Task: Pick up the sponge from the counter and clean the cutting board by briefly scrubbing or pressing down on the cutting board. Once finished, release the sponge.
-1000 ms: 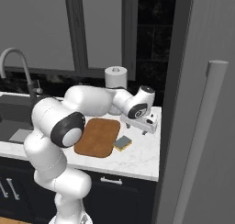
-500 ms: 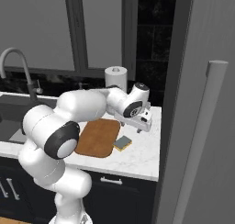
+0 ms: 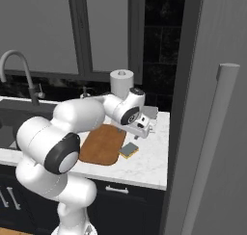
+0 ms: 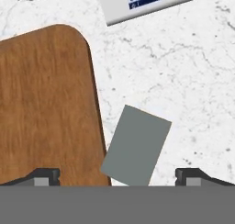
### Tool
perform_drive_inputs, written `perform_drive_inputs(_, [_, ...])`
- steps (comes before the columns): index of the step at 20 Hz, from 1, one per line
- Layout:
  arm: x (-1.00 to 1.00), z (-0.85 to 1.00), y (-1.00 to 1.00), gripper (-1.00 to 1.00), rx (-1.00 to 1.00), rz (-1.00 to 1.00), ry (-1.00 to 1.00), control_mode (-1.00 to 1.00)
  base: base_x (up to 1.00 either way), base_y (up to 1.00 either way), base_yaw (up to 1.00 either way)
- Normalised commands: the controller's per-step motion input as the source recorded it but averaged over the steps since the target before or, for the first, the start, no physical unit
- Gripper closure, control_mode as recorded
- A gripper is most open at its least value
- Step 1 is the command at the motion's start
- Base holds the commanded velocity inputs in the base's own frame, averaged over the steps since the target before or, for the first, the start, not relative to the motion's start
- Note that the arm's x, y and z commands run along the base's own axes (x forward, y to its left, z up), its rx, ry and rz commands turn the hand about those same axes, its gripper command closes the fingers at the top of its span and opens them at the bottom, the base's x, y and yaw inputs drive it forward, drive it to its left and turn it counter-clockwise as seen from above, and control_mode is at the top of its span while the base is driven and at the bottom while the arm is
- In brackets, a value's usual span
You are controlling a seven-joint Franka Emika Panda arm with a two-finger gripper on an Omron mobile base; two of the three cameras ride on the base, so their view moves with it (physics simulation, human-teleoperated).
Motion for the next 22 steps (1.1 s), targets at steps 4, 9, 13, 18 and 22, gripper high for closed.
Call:
perform_drive_inputs(4, [-0.08, -0.06, 0.07, -1.0, -0.06, -0.15, 0.07, -1.0, 0.0, 0.0, 0.0])
perform_drive_inputs(9, [0.0, -0.05, 0.04, -1.0, -0.04, -0.29, 0.15, -1.0, 0.0, 0.0, 0.0])
perform_drive_inputs(13, [0.0, -0.2, 0.0, -1.0, 0.0, -0.23, 0.12, -1.0, 0.0, 0.0, 0.0])
perform_drive_inputs(18, [0.0, -0.35, 0.0, -1.0, 0.0, -0.14, 0.04, -1.0, 0.0, 0.0, 0.0])
perform_drive_inputs(22, [0.0, -0.29, -0.07, -1.0, 0.0, -0.07, 0.0, -1.0, 0.0, 0.0, 0.0])
